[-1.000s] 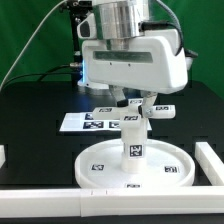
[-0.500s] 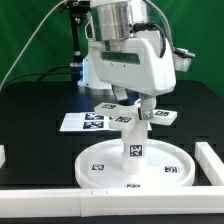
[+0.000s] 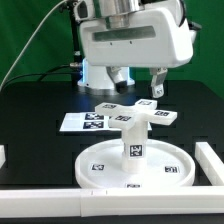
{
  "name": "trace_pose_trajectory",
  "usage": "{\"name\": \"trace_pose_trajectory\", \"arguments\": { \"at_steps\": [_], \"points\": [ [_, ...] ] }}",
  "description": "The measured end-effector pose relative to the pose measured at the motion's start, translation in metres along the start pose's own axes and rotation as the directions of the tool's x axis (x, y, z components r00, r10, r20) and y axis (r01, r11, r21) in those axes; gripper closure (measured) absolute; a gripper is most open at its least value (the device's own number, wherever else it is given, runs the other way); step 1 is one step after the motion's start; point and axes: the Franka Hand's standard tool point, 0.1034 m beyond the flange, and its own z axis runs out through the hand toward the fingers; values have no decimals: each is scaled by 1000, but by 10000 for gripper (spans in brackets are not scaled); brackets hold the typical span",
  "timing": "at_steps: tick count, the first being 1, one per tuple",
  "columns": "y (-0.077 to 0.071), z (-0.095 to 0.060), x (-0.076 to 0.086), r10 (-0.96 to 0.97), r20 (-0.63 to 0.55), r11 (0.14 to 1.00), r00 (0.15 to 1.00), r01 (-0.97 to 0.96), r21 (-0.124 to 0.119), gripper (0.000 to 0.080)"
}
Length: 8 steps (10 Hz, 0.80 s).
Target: Assemble round table
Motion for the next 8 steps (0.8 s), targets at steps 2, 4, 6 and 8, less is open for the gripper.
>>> {"name": "trace_pose_trajectory", "arguments": {
  "at_steps": [2, 4, 6, 8],
  "points": [
    [1, 5, -9, -297, 19, 954, 955, 298, -42, 151],
    [1, 6, -8, -443, 24, 895, 896, 444, -40, 151],
    [2, 6, -8, -535, 28, 844, 844, 536, -37, 151],
    [4, 9, -3, -754, 54, 651, 655, 755, -78, 151]
  ]
}}
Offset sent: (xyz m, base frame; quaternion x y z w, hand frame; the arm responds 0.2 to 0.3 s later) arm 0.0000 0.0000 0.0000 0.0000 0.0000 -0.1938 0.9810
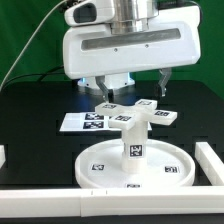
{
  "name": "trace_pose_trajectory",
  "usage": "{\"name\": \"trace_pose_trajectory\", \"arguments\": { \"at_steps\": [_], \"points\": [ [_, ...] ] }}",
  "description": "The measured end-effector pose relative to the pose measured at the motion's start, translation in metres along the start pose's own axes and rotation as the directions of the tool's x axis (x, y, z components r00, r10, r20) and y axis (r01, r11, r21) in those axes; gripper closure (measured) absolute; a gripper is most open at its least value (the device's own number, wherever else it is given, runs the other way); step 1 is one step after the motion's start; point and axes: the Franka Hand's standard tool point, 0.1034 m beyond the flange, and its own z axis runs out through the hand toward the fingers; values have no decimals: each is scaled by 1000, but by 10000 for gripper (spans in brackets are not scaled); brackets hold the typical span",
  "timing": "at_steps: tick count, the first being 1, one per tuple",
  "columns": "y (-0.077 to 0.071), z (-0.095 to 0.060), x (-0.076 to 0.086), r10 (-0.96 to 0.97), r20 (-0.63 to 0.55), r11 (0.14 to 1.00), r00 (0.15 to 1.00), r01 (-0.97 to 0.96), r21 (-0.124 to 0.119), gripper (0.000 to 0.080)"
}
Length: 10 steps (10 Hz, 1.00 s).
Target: Assemble round table
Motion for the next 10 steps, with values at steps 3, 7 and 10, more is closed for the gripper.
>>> {"name": "trace_pose_trajectory", "arguments": {
  "at_steps": [3, 7, 10],
  "points": [
    [0, 8, 1, -7, -2, 1000, 1000, 7, -7, 151],
    [-3, 25, 0, -23, -2, 999, 1000, 23, -22, 151],
    [-2, 26, 0, -23, 0, 999, 1000, 23, -22, 183]
  ]
}}
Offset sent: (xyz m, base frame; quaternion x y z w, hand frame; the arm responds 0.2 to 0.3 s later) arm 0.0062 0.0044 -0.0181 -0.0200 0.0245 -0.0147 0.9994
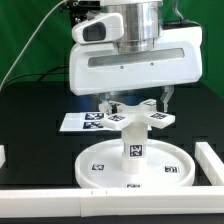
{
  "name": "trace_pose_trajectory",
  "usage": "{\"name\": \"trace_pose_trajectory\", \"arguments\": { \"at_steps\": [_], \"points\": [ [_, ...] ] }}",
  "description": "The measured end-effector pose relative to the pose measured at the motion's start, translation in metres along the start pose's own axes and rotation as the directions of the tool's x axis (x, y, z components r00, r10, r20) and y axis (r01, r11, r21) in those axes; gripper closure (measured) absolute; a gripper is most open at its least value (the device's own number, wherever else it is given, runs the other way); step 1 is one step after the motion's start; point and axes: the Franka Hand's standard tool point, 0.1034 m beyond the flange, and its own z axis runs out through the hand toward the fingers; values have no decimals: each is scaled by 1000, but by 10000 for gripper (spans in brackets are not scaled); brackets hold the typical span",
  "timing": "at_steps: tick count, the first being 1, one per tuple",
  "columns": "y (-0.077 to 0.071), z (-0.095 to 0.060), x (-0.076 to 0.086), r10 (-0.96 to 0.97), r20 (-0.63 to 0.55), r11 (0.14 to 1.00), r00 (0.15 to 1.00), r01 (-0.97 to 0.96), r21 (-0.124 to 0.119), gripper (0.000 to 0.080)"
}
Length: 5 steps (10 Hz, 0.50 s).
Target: Assemble round table
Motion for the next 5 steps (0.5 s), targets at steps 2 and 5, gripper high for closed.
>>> {"name": "trace_pose_trajectory", "arguments": {
  "at_steps": [2, 5],
  "points": [
    [0, 0, 0, 32, 0, 999, 999, -32, 0, 364],
    [-1, 0, 1, 188, -3, 982, 982, -188, 2, 361]
  ]
}}
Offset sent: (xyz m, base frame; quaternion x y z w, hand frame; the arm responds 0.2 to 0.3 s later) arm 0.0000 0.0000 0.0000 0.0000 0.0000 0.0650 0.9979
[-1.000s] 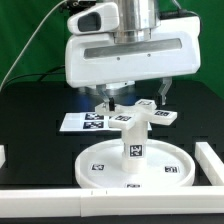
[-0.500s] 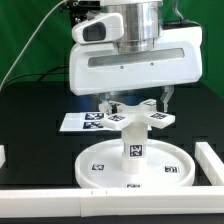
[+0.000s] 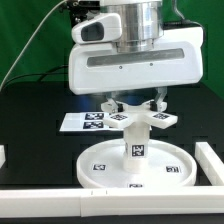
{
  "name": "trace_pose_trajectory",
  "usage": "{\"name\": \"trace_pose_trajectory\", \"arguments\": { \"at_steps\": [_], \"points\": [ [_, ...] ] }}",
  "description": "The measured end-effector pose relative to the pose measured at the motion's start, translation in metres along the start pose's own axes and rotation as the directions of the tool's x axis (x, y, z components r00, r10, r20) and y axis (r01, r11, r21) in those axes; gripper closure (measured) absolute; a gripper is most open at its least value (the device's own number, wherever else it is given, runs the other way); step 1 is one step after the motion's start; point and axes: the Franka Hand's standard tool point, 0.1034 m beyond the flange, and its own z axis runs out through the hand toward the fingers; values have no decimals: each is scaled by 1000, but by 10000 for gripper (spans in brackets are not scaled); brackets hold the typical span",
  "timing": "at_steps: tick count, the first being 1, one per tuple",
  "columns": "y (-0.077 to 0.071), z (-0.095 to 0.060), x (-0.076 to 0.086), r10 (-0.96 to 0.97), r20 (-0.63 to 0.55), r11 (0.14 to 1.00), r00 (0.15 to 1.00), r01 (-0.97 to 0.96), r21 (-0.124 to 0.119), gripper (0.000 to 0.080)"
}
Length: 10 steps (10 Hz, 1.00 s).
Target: Assemble round table
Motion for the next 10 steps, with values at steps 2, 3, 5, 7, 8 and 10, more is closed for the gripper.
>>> {"name": "trace_pose_trajectory", "arguments": {
  "at_steps": [2, 3, 5, 7, 8, 10],
  "points": [
    [-5, 1, 1, 299, -15, 954, 954, -298, 24, 361],
    [-6, 1, 1, 412, -10, 911, 911, -411, 40, 361],
    [-9, 0, 0, 629, 13, 776, 778, -628, 64, 361],
    [-12, 1, 0, 788, 17, 613, 616, -786, 78, 360],
    [-12, 1, -1, 836, 15, 545, 548, -834, 82, 360],
    [-12, 1, -1, 874, 21, 483, 486, -872, 81, 360]
  ]
}}
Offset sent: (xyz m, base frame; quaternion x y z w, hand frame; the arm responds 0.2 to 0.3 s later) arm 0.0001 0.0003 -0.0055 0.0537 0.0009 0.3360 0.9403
